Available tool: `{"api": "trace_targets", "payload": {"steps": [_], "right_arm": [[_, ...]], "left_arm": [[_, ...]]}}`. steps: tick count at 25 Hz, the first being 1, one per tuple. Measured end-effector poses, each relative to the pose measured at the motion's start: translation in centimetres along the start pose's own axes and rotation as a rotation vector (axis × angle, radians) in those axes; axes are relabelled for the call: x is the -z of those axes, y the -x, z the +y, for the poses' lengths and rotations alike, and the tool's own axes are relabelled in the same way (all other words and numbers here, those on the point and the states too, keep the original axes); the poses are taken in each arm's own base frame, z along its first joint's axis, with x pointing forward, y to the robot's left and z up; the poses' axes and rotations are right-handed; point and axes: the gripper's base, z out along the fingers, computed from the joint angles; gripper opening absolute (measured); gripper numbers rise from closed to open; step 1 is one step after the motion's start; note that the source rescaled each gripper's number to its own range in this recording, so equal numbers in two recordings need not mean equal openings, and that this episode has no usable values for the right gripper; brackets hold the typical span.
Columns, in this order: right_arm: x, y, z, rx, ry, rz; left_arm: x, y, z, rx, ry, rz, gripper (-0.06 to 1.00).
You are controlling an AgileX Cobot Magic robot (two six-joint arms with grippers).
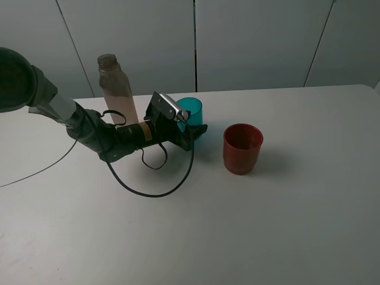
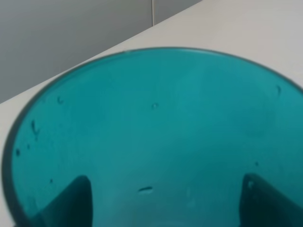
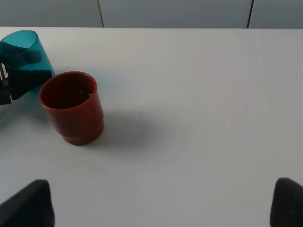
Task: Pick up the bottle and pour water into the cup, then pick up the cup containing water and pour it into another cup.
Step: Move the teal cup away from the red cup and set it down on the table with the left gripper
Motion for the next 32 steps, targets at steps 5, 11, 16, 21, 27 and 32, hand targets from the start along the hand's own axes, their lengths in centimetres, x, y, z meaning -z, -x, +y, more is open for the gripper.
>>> {"api": "trace_targets", "payload": {"steps": [5, 11, 16, 21, 27, 32], "right_arm": [[0.00, 0.00, 0.00, 0.000, 0.000, 0.000], [0.00, 0.00, 0.00, 0.000, 0.000, 0.000], [0.00, 0.00, 0.00, 0.000, 0.000, 0.000], [0.00, 0.00, 0.00, 0.000, 0.000, 0.000], [0.00, 0.00, 0.00, 0.000, 0.000, 0.000], [0.00, 0.00, 0.00, 0.000, 0.000, 0.000]], "left_arm": [[0.00, -0.03, -0.12, -0.006, -0.013, 0.003, 0.07], [0.00, -0.05, -0.21, -0.012, -0.023, 0.006, 0.07], [0.01, -0.07, -0.40, -0.025, -0.044, 0.007, 0.10], [0.01, -0.11, -0.45, -0.029, -0.050, 0.011, 0.80], [0.01, -0.09, -0.46, -0.029, -0.050, 0.009, 0.93], [0.02, 0.15, -0.50, -0.031, -0.056, -0.009, 0.94]]}}
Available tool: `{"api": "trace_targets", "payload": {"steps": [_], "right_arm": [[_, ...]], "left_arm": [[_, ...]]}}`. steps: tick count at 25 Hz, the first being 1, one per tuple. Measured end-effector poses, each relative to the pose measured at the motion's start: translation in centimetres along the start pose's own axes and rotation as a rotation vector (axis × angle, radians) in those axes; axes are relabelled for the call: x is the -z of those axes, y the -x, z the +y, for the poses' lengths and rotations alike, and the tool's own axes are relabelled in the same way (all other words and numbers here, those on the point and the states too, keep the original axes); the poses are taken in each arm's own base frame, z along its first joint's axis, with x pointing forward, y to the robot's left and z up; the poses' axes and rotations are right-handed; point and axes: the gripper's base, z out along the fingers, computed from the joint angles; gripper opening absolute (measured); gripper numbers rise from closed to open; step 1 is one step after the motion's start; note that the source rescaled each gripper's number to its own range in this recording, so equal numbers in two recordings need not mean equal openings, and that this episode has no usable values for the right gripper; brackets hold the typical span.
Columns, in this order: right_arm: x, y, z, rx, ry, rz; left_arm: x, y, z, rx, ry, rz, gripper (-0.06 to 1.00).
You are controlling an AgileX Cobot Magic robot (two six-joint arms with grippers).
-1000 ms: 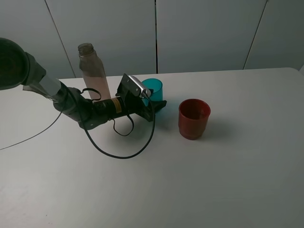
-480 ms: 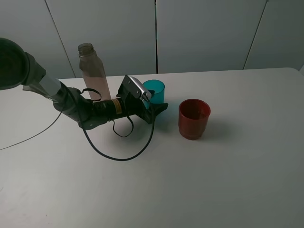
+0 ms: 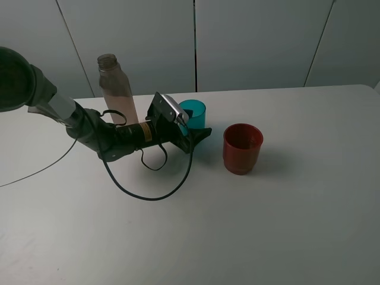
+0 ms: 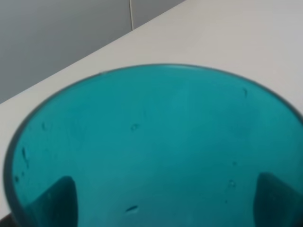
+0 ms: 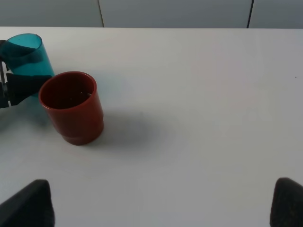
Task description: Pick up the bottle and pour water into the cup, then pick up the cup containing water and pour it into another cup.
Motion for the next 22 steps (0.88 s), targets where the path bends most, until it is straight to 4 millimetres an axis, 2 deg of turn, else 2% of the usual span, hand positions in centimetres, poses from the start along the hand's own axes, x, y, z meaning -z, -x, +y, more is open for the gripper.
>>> {"api": "trace_targets", "payload": {"steps": [10, 19, 22], "right_arm": [[0.0, 0.0, 0.0, 0.000, 0.000, 0.000], [0.0, 0.0, 0.0, 0.000, 0.000, 0.000], [0.0, 0.0, 0.0, 0.000, 0.000, 0.000]], "left_arm": [[0.1, 2.8, 0.2, -0.042, -0.006, -0.049, 0.94], [0.7, 7.6, 0.5, -0.073, -0.005, -0.126, 0.94], [1.1, 9.8, 0.5, -0.080, -0.009, -0.143, 0.94]]}}
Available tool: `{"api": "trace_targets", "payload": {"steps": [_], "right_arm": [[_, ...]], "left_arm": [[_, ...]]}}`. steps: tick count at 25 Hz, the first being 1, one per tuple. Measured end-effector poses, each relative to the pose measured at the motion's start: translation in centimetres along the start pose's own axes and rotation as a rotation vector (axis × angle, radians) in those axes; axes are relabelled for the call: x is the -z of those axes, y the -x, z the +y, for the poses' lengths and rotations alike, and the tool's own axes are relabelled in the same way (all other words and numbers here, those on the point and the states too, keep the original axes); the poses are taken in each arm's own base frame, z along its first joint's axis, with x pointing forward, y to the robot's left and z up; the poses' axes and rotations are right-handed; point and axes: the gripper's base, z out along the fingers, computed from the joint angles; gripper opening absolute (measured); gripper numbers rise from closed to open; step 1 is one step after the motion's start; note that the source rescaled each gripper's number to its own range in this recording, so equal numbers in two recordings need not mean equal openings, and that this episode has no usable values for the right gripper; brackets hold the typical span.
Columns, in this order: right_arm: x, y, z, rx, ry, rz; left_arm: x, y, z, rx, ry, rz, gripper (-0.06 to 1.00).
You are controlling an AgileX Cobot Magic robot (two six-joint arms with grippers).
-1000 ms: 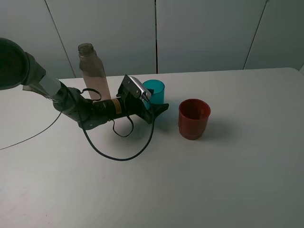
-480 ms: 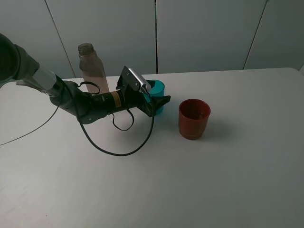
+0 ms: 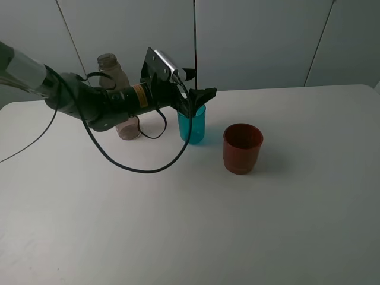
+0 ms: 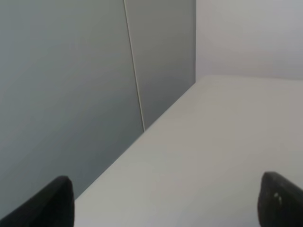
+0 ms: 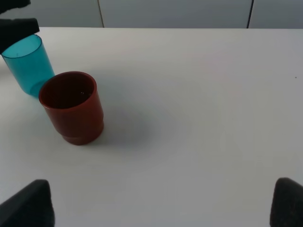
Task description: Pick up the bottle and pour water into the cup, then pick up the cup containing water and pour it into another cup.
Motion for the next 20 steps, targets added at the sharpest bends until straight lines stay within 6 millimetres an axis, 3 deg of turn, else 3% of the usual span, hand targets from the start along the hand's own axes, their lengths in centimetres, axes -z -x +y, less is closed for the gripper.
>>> {"api": "trace_targets", "payload": {"steps": [8, 14, 20], "right_arm": [[0.0, 0.0, 0.0, 0.000, 0.000, 0.000], [0.0, 0.0, 0.0, 0.000, 0.000, 0.000], [0.0, 0.0, 0.0, 0.000, 0.000, 0.000]], "left_arm": [[0.6, 6.3, 0.0, -0.039, 0.040, 0.054, 0.94], [2.1, 11.5, 0.3, -0.074, 0.102, 0.064, 0.94], [3.7, 15.3, 0.6, -0.043, 0.198, 0.049, 0.94]]}}
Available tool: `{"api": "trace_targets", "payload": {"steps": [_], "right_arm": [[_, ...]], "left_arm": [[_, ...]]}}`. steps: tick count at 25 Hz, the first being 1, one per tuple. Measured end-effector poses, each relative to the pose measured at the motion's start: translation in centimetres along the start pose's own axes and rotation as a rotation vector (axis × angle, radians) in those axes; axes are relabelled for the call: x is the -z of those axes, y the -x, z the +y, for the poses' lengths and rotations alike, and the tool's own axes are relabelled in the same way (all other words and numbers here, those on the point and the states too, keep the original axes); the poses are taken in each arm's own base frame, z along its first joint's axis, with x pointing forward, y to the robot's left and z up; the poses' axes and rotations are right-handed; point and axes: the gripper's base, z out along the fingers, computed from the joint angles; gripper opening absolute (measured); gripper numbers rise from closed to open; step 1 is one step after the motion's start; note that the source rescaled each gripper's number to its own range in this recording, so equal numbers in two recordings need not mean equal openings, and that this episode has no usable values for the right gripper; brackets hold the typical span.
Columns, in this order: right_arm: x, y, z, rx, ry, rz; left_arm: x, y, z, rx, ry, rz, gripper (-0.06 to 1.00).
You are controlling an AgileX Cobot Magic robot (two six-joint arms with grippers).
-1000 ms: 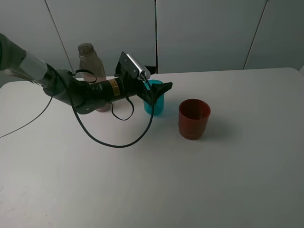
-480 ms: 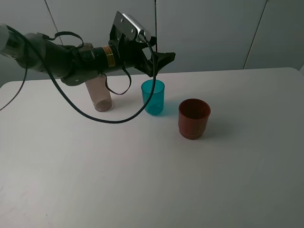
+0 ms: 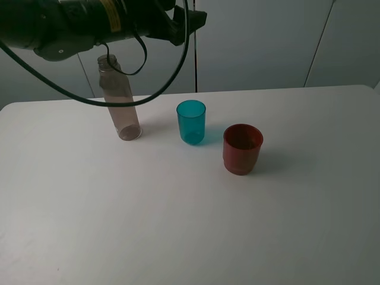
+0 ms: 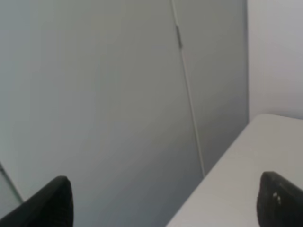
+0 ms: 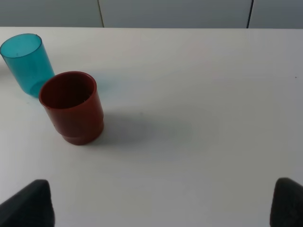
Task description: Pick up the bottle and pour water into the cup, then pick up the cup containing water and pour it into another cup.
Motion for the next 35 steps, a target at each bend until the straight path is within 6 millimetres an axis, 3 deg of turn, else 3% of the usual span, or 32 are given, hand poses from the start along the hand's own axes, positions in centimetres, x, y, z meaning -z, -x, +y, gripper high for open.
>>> {"api": "trace_targets", "payload": {"steps": [5, 13, 21, 28, 32, 35], "right_arm": [[0.0, 0.0, 0.0, 0.000, 0.000, 0.000], [0.0, 0.0, 0.0, 0.000, 0.000, 0.000], [0.0, 0.0, 0.0, 0.000, 0.000, 0.000], [0.0, 0.0, 0.0, 0.000, 0.000, 0.000], [0.0, 0.0, 0.0, 0.000, 0.000, 0.000], [0.0, 0.0, 0.0, 0.000, 0.000, 0.000]], "left_arm": [[2.2, 3.2, 1.6, -0.028, 0.187, 0.025, 0.94], [6.8, 4.6, 5.0, 0.098, 0.426, 0.237, 0.94], [15.6, 7.1, 6.5, 0.338, 0.560, 0.493, 0.94], [25.0, 7.4, 4.6, 0.402, 0.719, 0.497, 0.94], [30.2, 7.3, 1.9, 0.429, 0.828, 0.447, 0.94], [32.9, 6.8, -0.8, 0.441, 0.860, 0.465, 0.94]]}}
